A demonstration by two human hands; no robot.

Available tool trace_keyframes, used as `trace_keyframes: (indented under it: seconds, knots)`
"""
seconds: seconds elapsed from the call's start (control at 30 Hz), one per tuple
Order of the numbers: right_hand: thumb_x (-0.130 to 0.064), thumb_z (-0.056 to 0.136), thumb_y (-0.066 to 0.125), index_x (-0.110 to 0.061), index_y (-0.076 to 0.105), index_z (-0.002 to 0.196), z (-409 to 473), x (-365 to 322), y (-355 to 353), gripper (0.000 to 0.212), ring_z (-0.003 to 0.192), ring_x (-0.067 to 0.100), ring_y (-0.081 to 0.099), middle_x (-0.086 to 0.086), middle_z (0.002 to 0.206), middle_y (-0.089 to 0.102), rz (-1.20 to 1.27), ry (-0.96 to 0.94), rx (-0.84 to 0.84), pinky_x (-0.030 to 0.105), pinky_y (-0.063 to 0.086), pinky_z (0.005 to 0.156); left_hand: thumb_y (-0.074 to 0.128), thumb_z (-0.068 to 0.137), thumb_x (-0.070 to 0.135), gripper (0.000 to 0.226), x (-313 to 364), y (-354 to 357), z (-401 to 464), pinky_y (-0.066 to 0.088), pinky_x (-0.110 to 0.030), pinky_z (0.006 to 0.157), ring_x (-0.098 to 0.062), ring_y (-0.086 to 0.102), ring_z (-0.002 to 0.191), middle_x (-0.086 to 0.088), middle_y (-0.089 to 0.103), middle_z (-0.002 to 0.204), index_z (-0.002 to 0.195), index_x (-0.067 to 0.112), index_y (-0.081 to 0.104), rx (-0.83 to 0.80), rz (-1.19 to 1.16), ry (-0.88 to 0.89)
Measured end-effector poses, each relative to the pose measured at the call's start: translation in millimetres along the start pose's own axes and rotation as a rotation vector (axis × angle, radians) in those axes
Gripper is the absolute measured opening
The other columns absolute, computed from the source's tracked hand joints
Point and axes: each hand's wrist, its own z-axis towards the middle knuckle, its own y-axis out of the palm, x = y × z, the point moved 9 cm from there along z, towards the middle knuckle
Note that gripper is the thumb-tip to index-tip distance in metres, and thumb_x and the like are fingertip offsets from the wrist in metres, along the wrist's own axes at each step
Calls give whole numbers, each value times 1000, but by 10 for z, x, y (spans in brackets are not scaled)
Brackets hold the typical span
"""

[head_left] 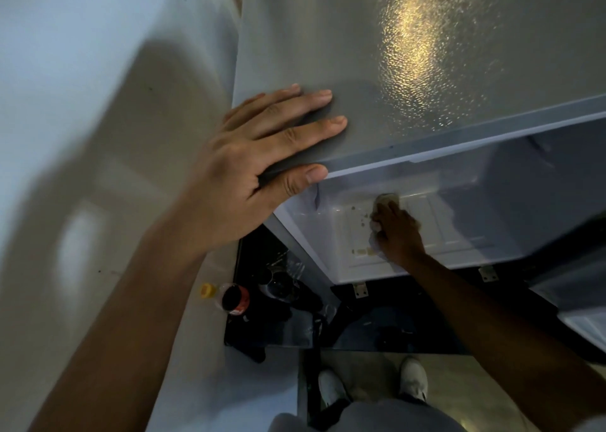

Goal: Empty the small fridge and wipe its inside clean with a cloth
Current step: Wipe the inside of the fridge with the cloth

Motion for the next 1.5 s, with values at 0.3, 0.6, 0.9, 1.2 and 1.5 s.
trace_keyframes:
  seconds: [0.3,0.6,0.9,1.2,1.5]
  knots:
    - [-27,85,47,-15,65,123,-1051,58,188,44,141,32,39,10,149,51,76,-231,41,44,24,116,56,102,34,43,-5,-5,3,36,-55,117,-26,41,147,-6,50,153,141,15,56,7,10,3]
    - [-28,83,46,-10,60,128,-210,-58,62,51,120,38,58,15,134,59,17,-86,16,47,41,103,55,102,35,44,-4,3,-2,36,-56,118,-27,40,148,-7,49,153,141,15,55,4,4,-3]
    - [-41,94,38,-11,57,138,-209,-129,290,56,135,37,47,15,148,51,-110,-163,-48,46,27,112,56,102,33,44,-2,-1,0,35,-55,118,-26,40,148,-7,49,153,141,14,55,4,-4,-6]
    - [-37,99,38,-12,58,139,-843,-56,250,51,142,33,43,11,153,46,-36,-259,-6,48,28,116,56,102,34,43,-4,1,-7,36,-55,118,-25,41,147,-6,49,153,141,15,56,8,21,-1]
    - [-36,94,34,-5,65,129,-105,-162,267,55,128,41,56,21,141,57,-139,-157,-59,49,28,110,56,101,33,44,1,3,-12,35,-56,118,-25,40,148,-6,49,154,141,15,55,-7,1,-20]
